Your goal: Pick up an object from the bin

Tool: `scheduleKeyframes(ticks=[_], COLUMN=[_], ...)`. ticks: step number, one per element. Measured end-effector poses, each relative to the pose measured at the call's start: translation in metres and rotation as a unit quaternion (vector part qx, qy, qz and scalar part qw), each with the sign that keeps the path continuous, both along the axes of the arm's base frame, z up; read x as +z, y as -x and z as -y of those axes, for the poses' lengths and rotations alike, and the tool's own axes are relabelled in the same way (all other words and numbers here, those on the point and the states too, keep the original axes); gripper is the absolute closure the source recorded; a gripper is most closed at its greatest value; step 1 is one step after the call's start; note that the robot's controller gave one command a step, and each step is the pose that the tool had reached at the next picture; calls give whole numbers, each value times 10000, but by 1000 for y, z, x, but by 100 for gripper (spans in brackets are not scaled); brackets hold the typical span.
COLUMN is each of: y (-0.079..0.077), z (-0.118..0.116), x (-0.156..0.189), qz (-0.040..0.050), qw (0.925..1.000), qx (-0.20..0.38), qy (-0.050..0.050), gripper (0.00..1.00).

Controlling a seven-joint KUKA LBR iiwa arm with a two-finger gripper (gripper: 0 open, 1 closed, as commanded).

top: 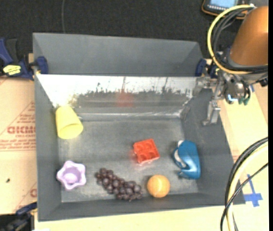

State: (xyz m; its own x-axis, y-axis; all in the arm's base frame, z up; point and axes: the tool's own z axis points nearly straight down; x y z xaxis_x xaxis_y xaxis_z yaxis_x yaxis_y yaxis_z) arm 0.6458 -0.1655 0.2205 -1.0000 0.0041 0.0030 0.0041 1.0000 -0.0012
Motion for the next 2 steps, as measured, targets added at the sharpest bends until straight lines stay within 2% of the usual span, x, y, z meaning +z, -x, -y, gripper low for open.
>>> scheduleKeyframes(ticks=[1,2], y=[-1,24], z=[-1,-82], x=[6,-148], qz=[41,45], qw=[10000,9941], qx=[25,1080], qy=[7,9], gripper=[0,0])
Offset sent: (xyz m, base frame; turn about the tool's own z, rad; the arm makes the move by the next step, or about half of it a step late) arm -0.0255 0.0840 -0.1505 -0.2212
